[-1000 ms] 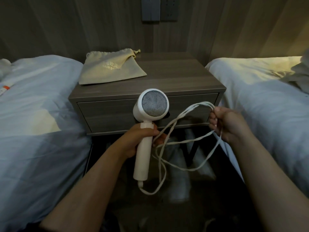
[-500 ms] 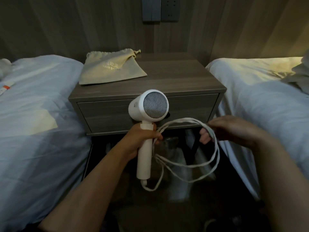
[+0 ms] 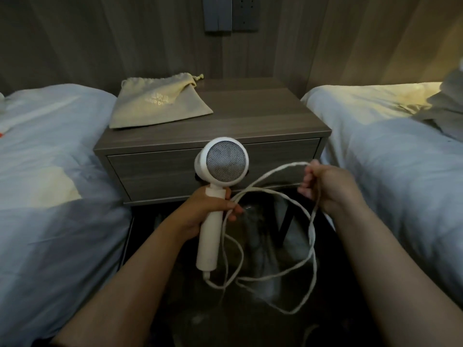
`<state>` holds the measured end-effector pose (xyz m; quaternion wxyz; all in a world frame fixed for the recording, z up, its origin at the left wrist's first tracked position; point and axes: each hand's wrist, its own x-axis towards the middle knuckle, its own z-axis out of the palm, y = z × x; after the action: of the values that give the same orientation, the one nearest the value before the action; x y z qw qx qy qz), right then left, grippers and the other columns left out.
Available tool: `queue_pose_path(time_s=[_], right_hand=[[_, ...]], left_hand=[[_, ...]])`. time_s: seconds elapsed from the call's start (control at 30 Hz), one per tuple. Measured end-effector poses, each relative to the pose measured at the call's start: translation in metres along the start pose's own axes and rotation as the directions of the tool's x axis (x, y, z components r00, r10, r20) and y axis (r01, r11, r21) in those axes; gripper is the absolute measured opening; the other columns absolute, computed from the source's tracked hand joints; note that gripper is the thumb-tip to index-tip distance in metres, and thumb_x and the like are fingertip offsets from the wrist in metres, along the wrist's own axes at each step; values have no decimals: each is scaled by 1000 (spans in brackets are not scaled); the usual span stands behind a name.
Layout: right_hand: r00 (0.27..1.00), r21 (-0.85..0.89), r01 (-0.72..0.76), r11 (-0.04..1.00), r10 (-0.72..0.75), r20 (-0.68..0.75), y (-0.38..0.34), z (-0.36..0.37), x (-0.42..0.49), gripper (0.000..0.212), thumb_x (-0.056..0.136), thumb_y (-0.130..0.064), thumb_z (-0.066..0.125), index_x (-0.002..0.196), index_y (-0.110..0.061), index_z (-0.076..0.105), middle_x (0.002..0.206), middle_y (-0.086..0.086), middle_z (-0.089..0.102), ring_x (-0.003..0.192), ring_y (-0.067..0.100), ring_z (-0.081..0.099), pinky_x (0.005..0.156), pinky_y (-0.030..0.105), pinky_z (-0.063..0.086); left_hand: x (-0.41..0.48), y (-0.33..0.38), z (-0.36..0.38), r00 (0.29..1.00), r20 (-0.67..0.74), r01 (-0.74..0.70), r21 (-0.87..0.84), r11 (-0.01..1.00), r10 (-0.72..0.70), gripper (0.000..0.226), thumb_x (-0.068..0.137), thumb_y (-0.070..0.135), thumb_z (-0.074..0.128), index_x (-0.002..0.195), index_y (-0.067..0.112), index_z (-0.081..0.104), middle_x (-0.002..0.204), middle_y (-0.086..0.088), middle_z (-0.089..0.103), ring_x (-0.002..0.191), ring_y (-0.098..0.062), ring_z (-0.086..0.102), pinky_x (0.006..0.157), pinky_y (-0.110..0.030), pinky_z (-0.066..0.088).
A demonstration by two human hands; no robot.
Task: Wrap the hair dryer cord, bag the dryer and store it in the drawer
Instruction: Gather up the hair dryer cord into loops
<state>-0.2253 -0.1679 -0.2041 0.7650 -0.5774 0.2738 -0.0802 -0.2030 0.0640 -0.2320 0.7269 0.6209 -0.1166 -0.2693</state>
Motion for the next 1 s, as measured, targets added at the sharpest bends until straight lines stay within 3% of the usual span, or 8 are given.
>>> queue_pose_path(time_s=[0.13, 0.23, 0.33, 0.47, 0.6, 0.7, 0.87, 1.0], right_hand=[[987, -187, 132, 973, -147, -65, -3, -22, 10, 38, 99, -19, 37, 65, -10, 51, 50, 6, 54, 50, 19, 51, 48, 26, 48], [927, -719, 363, 593, -310, 213, 1, -21, 8, 30, 96, -16, 42, 81, -3, 63, 78, 14, 67, 69, 26, 61, 64, 25, 50], [799, -730, 600, 328, -276, 534, 1, -8, -8, 25, 94, -20, 50, 113, -13, 63, 103, -3, 62, 101, 15, 60, 86, 24, 43], [674, -587, 703, 401, -112, 730, 8, 15, -26, 14, 91, -19, 55, 88, -20, 68, 78, -11, 64, 71, -8, 56, 71, 11, 43], [735, -665, 674, 323, -205, 646, 18, 19, -19, 39, 89, -18, 57, 51, -21, 54, 40, -8, 53, 42, -2, 50, 47, 9, 36], [785, -647, 614, 453, -265, 560, 22, 18, -11, 39, 92, -21, 53, 54, -20, 57, 43, -6, 53, 41, 0, 49, 50, 14, 38], [709, -460, 260, 849, 155, 688, 27, 3, -6, 31, 91, -7, 48, 64, -11, 63, 55, 0, 59, 48, 7, 54, 49, 17, 45], [768, -404, 179, 897, 129, 628, 26, -3, 4, 33, 91, -4, 46, 62, -7, 62, 49, 3, 58, 44, 10, 53, 47, 20, 46]], left_hand=[[1, 0, -9, 1000, 1, 20, -30, 999, -20, 14, 68, -3, 60, 72, 5, 49, 56, -8, 63, 46, -14, 58, 48, -22, 49], [0, 0, -8, 999, 36, 27, 7, 1000, -27, 14, 64, 0, 59, 70, 6, 48, 55, -7, 60, 46, -13, 58, 46, -23, 48], [-1, 1, -2, 998, 67, 12, 42, 999, -14, 16, 64, -3, 60, 69, 6, 49, 54, -7, 59, 48, -14, 59, 44, -23, 47], [-1, -2, 4, 997, 75, -2, 140, 990, -9, 22, 74, -13, 62, 68, 6, 53, 56, -6, 63, 52, -16, 60, 47, -24, 49], [0, -4, 6, 996, 88, 4, 112, 994, -14, 14, 66, 0, 64, 72, 6, 53, 62, -7, 68, 49, -15, 60, 50, -25, 51], [1, -3, 5, 997, 74, 33, 72, 997, -38, 16, 64, -2, 61, 72, 4, 49, 59, -8, 66, 45, -15, 58, 49, -23, 50], [-1, -1, -2, 999, 45, 22, 146, 989, -29, 20, 78, -16, 54, 74, 3, 51, 59, -10, 67, 48, -17, 62, 51, -25, 52], [-2, 1, 3, 1000, -3, 5, 142, 990, -4, 23, 78, -19, 52, 72, 3, 51, 67, -18, 62, 57, -17, 68, 54, -25, 54]])
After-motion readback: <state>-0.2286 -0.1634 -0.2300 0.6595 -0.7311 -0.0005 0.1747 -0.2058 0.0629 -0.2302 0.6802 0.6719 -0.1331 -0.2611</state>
